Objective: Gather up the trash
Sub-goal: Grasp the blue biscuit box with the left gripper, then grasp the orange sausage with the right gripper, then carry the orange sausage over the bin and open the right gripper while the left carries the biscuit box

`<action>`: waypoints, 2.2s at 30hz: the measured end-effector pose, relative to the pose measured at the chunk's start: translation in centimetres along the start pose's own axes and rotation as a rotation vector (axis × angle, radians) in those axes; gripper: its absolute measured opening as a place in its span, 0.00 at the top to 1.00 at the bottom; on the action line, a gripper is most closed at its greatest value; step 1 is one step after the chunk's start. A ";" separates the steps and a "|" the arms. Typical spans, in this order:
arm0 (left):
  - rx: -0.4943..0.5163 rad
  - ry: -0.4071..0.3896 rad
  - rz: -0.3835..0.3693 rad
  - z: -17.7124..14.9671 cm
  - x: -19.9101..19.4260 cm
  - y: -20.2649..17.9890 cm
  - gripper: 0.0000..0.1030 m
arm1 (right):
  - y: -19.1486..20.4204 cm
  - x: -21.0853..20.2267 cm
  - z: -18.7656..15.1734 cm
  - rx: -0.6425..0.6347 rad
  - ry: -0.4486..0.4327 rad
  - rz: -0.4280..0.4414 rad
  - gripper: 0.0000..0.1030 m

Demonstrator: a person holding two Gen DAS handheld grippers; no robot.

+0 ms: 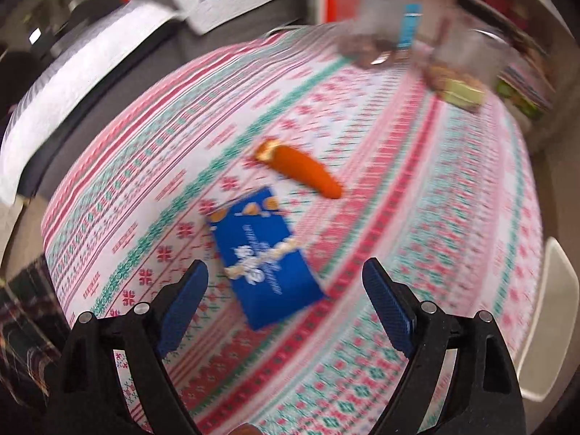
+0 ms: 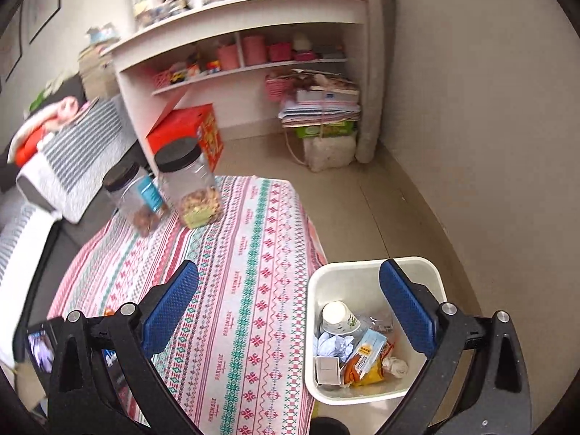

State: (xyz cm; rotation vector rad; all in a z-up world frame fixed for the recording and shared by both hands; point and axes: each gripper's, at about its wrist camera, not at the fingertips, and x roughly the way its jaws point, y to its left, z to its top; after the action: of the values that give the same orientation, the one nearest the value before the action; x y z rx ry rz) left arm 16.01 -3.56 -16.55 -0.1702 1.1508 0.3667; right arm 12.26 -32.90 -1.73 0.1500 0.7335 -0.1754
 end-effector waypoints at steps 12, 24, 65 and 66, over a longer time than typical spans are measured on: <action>0.006 0.132 -0.060 1.6 4.7 2.9 0.40 | 6.4 3.7 -0.7 -0.151 0.084 0.012 0.07; 0.054 0.025 -0.218 3.2 2.4 17.7 0.46 | 20.9 8.1 -6.9 -0.556 0.190 0.180 0.07; -0.205 -0.214 -0.459 6.8 1.5 32.1 0.45 | 34.4 5.6 -12.5 -0.524 0.245 0.381 0.84; -0.206 -0.218 -0.454 6.7 1.5 31.9 0.45 | 33.8 4.7 -12.0 -0.516 0.225 0.386 0.84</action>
State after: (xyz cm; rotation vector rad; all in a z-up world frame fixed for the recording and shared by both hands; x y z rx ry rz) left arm 10.57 28.48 -13.49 -0.5479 0.8272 0.0954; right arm 15.04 1.93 -11.19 -0.1852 0.9354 0.4050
